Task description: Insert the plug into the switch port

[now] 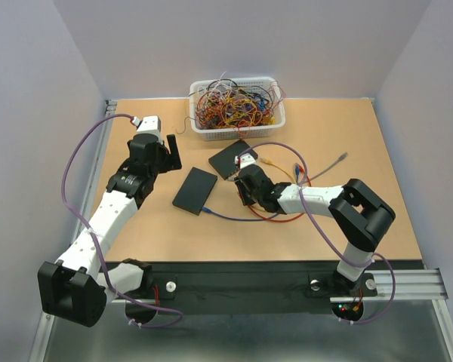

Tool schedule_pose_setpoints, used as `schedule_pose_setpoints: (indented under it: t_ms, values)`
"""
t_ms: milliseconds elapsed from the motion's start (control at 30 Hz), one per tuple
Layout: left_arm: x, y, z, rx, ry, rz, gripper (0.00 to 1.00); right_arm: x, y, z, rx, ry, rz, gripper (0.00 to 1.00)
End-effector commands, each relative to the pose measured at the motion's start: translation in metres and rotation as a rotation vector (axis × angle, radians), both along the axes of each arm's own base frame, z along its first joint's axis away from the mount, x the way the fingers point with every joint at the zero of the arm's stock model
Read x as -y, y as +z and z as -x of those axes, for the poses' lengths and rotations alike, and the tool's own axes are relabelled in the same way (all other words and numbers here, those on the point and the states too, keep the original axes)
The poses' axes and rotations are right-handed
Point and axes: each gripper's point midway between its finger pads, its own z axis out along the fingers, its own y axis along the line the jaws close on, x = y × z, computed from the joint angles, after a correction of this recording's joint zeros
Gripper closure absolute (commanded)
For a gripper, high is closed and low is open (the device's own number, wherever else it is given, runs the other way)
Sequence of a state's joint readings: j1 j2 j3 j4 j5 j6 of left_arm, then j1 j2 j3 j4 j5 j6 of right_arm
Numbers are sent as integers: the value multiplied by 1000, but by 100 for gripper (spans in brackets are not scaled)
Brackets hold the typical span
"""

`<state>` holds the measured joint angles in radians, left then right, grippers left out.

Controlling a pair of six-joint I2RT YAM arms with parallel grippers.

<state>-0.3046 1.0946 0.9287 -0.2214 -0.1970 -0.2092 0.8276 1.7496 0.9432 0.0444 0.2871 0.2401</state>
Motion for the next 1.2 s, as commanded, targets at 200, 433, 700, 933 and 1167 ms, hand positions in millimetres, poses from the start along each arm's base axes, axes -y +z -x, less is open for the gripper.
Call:
schedule_pose_setpoints:
  t_ms: [200,433,700,933,1167]
  values:
    - [-6,9,-4,40,19,-14,11,-8,16,6,2,21,-73,67]
    - [-6,7,-4,33,23,-18,11,-9,6,13,-27,29,-70,71]
    - [-6,6,-5,27,23,-20,11,-13,2,21,-41,43,-68,72]
    - [-7,3,-5,18,24,-25,11,-15,-4,25,-57,52,-70,72]
    - [-6,3,-5,18,24,-24,11,-19,-6,32,-78,71,-83,71]
